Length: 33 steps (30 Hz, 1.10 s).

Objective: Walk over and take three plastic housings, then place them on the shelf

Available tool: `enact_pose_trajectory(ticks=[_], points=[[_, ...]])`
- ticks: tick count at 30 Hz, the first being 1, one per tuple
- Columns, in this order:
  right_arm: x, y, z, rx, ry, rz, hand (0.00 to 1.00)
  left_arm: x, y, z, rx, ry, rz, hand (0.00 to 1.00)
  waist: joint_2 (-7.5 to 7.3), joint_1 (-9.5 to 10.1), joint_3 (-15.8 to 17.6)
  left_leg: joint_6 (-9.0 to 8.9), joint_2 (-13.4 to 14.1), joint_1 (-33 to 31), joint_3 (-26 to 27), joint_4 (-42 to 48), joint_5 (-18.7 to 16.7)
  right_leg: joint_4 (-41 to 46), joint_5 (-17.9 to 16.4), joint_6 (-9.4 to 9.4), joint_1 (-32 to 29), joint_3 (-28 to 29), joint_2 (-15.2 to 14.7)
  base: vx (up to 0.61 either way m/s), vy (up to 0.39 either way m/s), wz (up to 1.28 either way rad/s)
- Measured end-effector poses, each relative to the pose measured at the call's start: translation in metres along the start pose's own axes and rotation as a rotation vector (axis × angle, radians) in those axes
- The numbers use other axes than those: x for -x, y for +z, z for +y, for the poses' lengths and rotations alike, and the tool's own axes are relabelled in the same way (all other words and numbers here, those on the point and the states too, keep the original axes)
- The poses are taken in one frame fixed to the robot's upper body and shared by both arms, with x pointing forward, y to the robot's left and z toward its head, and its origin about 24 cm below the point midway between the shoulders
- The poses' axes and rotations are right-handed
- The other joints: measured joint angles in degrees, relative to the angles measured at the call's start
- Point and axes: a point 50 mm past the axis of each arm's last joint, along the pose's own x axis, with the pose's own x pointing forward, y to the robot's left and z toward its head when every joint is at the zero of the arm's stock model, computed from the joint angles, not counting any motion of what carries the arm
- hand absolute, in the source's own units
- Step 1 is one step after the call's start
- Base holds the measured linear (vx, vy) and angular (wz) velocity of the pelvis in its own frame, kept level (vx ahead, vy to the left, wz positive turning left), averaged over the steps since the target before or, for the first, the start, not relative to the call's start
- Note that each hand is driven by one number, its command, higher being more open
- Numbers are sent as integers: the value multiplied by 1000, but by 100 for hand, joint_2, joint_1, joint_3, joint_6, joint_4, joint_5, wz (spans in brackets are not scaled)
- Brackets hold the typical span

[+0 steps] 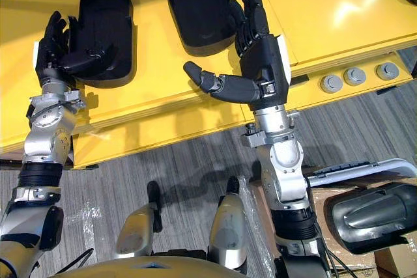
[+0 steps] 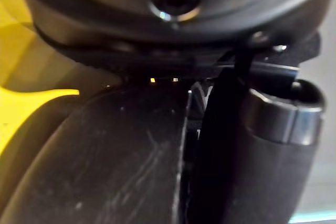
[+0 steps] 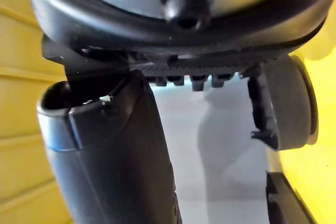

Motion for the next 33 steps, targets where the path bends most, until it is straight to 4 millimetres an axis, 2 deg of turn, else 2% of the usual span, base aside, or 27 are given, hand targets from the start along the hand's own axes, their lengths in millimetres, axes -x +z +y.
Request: enact_pose_trajectory(ticks=[4, 7, 10, 14, 16, 17, 22, 24, 26, 28, 33], points=[[6, -3, -1, 22, -12, 29, 100, 3, -6, 4, -5, 19, 21, 100, -14, -43, -47, 21, -1, 191, 103, -147, 9, -304, 135, 45, 220, 18, 29, 19, 14, -8], [16, -9, -1, 26, -32, 67, 100, 10, -16, 8, -7, 27, 50, 100, -41, -68, -293, 33, -1, 307, 148, -331, 43, -538, 233, 69, 339, 10, 60, 66, 15, -6], [26, -12, 0, 5, -81, 80, 100, 30, -35, 11, 0, 29, 110, 100, -122, -84, -634, 31, -4, 599, 218, -560, 54, -887, 332, 100, 659, -20, 89, 89, 19, -6], [31, -14, 3, 19, -116, 74, 100, 63, -44, 3, 76, 11, 142, 100, -254, -61, -937, 30, -9, 783, 212, -702, 52, -1164, 388, 120, 946, -120, 104, 80, 16, 5], [31, -14, 5, 50, -119, 77, 100, 79, -40, -3, 97, 22, 119, 100, -302, -30, -1034, 22, -12, 865, 206, -717, 46, -1239, 404, 121, 1074, -157, 104, 29, 6, 8], [31, -15, 5, 102, -122, 84, 100, 86, -33, -5, 67, 36, 75, 100, -302, -7, -1043, 21, -12, 929, 158, -719, 44, -1280, 412, 119, 1195, -221, 104, 9, 1, 12], [31, -17, 6, 149, -116, 104, 100, 93, -16, -3, -48, 111, -58, 100, -168, 109, -1385, 17, -12, 951, 75, -762, 44, -1396, 435, 121, 1356, -359, 108, -25, 0, 12], [27, -27, 5, 140, -104, 141, 100, 94, -9, -2, -50, 135, -119, 100, -156, 119, -1567, 12, -11, 951, -17, -792, 67, -1449, 439, 116, 1434, -454, 115, -12, -6, 21], [19, -42, 5, 113, -91, 196, 100, 96, 3, -4, -69, 147, -187, 100, -159, 146, -1602, 10, -11, 954, -120, -800, 105, -1479, 452, 108, 1536, -562, 120, -31, -10, 21], [14, -53, 4, 91, -90, 249, 100, 98, 9, -6, -86, 157, -227, 100, -136, 255, -1623, 5, -6, 947, -193, -845, 145, -1503, 460, 98, 1572, -640, 131, -44, -13, 24], [7, -81, 4, 90, -100, 388, 100, 106, 2, 2, -126, 177, -210, 100, -107, 501, -1753, -4, -4, 771, -490, -957, 322, -1575, 498, 75, 1596, -942, 159, -14, -14, 28]])
